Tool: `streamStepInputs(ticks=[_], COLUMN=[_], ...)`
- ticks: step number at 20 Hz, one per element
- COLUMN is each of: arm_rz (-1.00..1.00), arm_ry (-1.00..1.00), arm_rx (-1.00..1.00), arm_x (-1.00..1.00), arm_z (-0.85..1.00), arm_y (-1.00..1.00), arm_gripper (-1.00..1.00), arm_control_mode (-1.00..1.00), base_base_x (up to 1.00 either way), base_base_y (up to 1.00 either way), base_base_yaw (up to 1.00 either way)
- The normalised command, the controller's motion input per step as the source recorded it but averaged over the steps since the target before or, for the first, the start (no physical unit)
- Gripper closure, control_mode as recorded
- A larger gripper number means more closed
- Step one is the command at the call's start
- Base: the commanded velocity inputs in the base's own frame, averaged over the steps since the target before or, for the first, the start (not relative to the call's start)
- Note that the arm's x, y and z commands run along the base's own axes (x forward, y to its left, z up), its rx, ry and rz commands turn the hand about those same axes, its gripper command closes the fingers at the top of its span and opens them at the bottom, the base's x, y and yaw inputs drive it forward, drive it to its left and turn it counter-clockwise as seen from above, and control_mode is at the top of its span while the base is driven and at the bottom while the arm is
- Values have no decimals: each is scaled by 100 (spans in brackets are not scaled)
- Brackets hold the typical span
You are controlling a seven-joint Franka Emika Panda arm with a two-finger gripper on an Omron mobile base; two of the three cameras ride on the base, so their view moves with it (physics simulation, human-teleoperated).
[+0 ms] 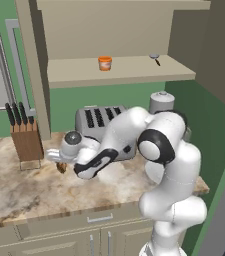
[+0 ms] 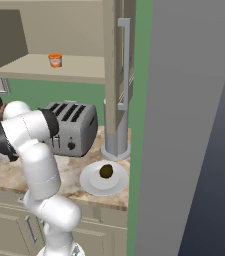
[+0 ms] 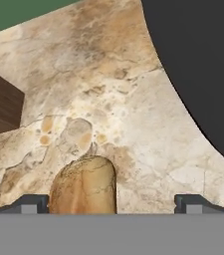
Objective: Pick the avocado and bread from the counter and place them on the plate. Then pick the jam from the cabinet and place it next to the plate. Lastly close the cabinet door.
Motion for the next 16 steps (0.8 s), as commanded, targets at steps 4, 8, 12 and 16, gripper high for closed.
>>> streamStepInputs(ticks=[4,8,12,16], arm_rz=[-1,-2,-4,-5], arm_ry=[0,-1,-3,-3], arm_rx=[0,0,0,0], arm_x=[19,7,8,7], arm_z=[-23,-17,-22,-25], arm_y=[23,51,34,8], arm_gripper=[-100,-100,-100,100], arm_control_mode=[-100,-100,-100,-100], base_base_x=[0,0,0,0], base_base_y=[0,0,0,0], base_base_yaw=[0,0,0,0])
